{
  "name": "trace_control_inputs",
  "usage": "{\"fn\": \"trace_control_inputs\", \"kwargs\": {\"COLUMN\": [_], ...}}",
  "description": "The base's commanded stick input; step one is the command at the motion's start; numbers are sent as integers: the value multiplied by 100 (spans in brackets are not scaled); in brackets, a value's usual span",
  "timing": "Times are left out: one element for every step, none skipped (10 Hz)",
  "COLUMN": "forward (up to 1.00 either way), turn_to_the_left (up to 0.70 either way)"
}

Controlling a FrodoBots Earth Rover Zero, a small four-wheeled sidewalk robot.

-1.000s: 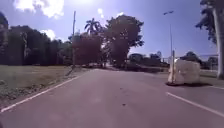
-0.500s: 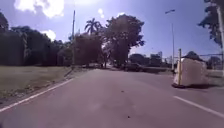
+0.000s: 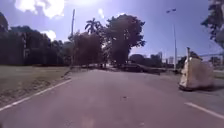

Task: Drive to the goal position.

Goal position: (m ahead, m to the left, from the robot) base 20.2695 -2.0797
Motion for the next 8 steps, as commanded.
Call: {"fn": "trace_control_inputs", "kwargs": {"forward": [70,70,70,70,70,70,70,70], "turn_to_the_left": [0,0,0,0,3,35,35,35]}}
